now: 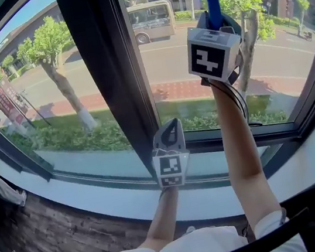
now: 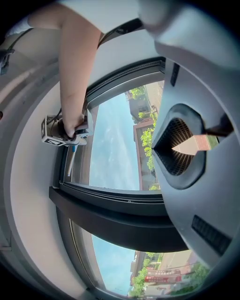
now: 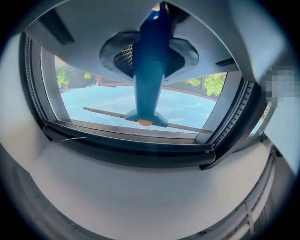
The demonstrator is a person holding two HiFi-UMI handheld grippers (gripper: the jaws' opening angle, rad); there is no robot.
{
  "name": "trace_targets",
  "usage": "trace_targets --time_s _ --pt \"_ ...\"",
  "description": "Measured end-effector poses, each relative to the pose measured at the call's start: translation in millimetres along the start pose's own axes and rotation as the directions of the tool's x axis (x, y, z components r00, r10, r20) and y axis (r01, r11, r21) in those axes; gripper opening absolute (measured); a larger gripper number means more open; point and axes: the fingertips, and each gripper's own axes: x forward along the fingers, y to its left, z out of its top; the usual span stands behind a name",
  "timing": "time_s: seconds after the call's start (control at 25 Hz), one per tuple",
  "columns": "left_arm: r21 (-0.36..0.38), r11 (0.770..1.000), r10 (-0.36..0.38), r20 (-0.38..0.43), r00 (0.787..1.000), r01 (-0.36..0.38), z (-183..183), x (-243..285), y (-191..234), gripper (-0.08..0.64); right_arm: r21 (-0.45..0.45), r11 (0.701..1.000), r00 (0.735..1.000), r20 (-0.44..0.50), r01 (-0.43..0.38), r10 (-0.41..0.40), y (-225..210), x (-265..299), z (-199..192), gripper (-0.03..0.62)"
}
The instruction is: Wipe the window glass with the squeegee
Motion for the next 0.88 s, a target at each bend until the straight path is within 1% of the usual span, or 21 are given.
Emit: trace_targets --time_s 0.08,0.24,0.36,0.48,0.64,0.88 --pt "0.003 1.0 -0.005 0.016 1.0 0.005 4 3 3 0.003 -0.023 0.999 0.999 -0.012 0.03 -0.03 1 11 4 0.104" --pt "-0.002 1.0 -0.003 0.041 0.999 0.003 10 8 7 0.003 -0.074 0.996 0.997 -0.058 0.045 -0.049 9 24 0 0.104" --pt "0.012 1.0 -0.007 0.057 0.998 0.006 16 9 7 0.003 -0.109 0.993 0.998 -0.046 0.041 -0.046 18 26 2 0.104" --pt "-0.012 1.0 0.0 0.065 0.998 0.0 17 12 11 0.003 -0.128 0.991 0.998 -0.042 0.034 -0.039 24 29 0 0.104" --pt "-0.006 1.0 -0.004 0.069 0.998 0.004 19 13 9 0.003 -0.155 0.987 0.998 -0.049 0.039 -0.047 25 28 -8 0.104" --pt "-0.01 1.0 0.003 0.073 0.997 -0.002 22 13 11 0.003 -0.162 0.986 0.996 -0.061 0.048 -0.059 25 24 -23 0.104"
